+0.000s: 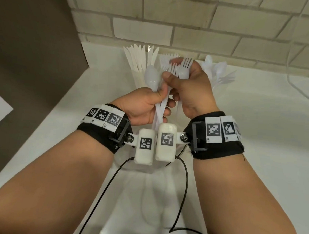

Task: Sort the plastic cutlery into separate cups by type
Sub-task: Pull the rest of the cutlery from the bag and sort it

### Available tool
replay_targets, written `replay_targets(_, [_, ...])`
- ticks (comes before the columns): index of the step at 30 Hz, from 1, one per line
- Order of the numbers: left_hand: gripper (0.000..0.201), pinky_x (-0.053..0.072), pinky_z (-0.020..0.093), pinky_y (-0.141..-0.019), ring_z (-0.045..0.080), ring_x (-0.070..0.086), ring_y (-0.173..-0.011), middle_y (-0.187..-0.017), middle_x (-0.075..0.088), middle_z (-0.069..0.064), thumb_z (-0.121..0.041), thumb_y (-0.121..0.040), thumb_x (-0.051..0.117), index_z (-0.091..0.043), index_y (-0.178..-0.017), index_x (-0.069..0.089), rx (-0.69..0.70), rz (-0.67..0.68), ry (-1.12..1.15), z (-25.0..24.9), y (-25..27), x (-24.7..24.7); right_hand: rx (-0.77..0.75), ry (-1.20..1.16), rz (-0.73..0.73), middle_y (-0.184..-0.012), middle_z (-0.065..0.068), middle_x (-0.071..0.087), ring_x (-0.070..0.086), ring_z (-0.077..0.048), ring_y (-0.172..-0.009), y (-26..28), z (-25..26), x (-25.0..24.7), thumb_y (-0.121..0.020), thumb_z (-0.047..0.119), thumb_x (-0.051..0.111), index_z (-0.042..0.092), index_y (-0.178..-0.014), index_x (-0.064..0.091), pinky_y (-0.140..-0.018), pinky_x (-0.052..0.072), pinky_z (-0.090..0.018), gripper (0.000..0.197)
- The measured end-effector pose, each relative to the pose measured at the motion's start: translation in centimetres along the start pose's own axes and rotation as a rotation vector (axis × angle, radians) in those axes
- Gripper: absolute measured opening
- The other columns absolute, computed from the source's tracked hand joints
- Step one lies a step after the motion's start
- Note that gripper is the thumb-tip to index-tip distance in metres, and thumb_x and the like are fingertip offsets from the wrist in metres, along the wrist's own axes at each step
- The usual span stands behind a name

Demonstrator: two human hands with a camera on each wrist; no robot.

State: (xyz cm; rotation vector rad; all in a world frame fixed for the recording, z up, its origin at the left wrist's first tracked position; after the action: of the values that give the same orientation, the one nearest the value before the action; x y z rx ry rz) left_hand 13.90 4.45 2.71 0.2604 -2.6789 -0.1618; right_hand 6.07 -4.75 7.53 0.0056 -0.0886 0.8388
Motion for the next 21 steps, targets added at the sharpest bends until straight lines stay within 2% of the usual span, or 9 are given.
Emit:
replay_targets(2, [0.045,0.048,0.030,-0.066,0.012,0.050,-0.065,-0.080,0.053,0.002,-0.054,-0.084,0.045,-0.012,-0.099,0.056,-0.002,-0.013,0.040,0.0,0.0,-0.1,-0.039,0.071,0.035,-0.092,-0.002,0.066,0.060,-0.013,-0.061,-0.1,0.0,0.2,-0.084,0.002,0.068,0.024,-0.101,0.063,-0.042,0.042,-0.019,0.029])
replay_targets(4, [0.043,0.048,0.027,-0.065,0.011,0.052,-0.064,-0.077,0.057,0.000,-0.050,-0.090,0.036,-0.013,-0.101,0.055,-0.006,-0.024,0.068,0.0,0.0,-0.2,-0.022,0.135,0.061,-0.085,-0.001,0.067,0.059,-0.008,-0.055,-0.2,0.0,0.3,-0.085,0.002,0.068,0.023,-0.096,0.065,-0.041,0.042,-0.019,0.024])
replay_targets(7, [0.038,0.048,0.023,-0.064,0.010,0.051,-0.065,-0.076,0.059,-0.002,-0.046,-0.093,0.035,-0.015,-0.103,0.055,0.011,-0.029,0.074,0.1,0.2,0.1,-0.028,0.164,0.055,-0.078,0.000,0.065,0.057,-0.001,-0.048,-0.6,0.2,0.1,-0.085,0.001,0.068,0.019,-0.087,0.063,-0.041,0.041,-0.014,0.018])
replay_targets(12, [0.047,0.051,0.025,-0.065,0.013,0.053,-0.067,-0.081,0.054,0.003,-0.053,-0.091,0.036,-0.013,-0.105,0.055,0.073,-0.125,0.151,0.1,0.1,-0.5,-0.013,0.107,0.026,-0.081,0.000,0.065,0.059,-0.016,-0.064,-1.1,0.0,-0.1,-0.088,0.008,0.066,0.018,-0.088,0.058,-0.045,0.040,-0.023,0.014])
replay_targets(15, [0.045,0.051,0.029,-0.067,0.016,0.054,-0.068,-0.083,0.055,0.006,-0.049,-0.096,0.034,-0.011,-0.109,0.056,0.101,-0.179,0.196,0.1,0.1,-0.8,-0.005,0.065,0.004,-0.079,0.001,0.066,0.059,-0.019,-0.068,-1.1,-0.1,0.0,-0.087,0.007,0.067,0.019,-0.084,0.058,-0.047,0.039,-0.025,0.016])
replay_targets(18, [0.037,0.054,0.033,-0.064,0.017,0.060,-0.065,-0.077,0.063,0.006,-0.038,-0.101,0.036,-0.009,-0.105,0.058,0.137,-0.250,0.124,-0.4,0.3,-0.7,0.000,0.026,0.016,-0.080,-0.002,0.067,0.058,-0.019,-0.065,-1.2,-0.4,0.1,-0.087,0.004,0.066,0.016,-0.089,0.062,-0.052,0.041,-0.027,0.013])
replay_targets(21, [0.030,0.054,0.029,-0.061,0.013,0.059,-0.060,-0.072,0.066,0.003,-0.030,-0.102,0.037,-0.010,-0.100,0.059,0.192,-0.313,0.030,-0.9,0.4,-0.4,0.034,0.011,0.071,-0.082,-0.004,0.068,0.056,-0.008,-0.049,-1.0,-0.6,0.6,-0.088,0.006,0.066,0.009,-0.096,0.062,-0.053,0.043,-0.027,0.009])
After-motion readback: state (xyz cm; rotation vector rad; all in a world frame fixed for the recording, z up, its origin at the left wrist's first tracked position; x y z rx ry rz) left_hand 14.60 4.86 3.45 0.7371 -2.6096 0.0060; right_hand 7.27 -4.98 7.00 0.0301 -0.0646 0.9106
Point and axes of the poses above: each hand's wrist, its own y-axis away from the middle knuckle, its own x-axis out of the palm, z = x × y, the point moved 2 cm from there along -y, towards the middle knuckle
